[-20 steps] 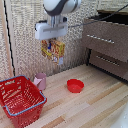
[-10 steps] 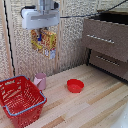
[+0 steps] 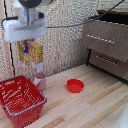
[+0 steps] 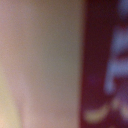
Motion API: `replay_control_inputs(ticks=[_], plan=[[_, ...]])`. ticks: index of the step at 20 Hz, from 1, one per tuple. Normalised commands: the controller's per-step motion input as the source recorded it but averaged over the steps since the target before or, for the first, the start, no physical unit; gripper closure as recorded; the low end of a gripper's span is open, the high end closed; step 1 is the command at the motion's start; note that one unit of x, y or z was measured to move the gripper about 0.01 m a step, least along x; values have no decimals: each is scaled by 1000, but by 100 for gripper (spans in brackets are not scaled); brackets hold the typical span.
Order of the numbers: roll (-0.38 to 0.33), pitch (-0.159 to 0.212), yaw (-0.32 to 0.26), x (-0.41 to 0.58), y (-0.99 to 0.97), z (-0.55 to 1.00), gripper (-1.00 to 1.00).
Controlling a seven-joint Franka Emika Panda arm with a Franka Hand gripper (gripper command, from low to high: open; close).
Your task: Meticulously direct the gripper system near the nourishment stick. Grapple the nourishment stick firmly with the gripper system. Progress with the gripper system grasping the stick toward the storage box. Tenderly permit the nourishment stick to descend into the box.
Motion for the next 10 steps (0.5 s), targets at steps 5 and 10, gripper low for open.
replay_control_inputs(ticks=[5, 10], plan=[[-74, 45, -9, 255, 654, -516, 100], [-56, 0, -27, 346, 46, -273, -100]])
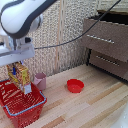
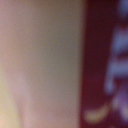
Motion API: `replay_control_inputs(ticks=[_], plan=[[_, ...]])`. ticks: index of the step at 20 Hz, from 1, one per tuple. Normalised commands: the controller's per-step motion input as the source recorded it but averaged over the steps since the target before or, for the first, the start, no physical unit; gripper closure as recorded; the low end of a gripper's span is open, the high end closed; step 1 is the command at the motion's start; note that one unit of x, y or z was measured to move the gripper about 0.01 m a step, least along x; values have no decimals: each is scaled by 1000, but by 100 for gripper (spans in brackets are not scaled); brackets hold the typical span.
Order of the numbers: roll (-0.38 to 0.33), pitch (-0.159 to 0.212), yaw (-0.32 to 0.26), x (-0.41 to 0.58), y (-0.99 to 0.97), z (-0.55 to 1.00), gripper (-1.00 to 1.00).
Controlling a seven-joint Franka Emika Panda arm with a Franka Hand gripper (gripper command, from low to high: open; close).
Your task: Meticulously direct the gripper system near the nourishment stick. Grapple the nourishment stick firmly with the gripper system. Progress with the gripper system grasping the stick toward the storage box. Tenderly permit the nourishment stick to descend into the box.
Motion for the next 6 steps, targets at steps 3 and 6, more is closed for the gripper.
replay_control_inputs(ticks=[3, 6], plan=[[-23, 0, 0, 288, -4, 0, -100], [2, 34, 1, 169, -64, 30, -100]])
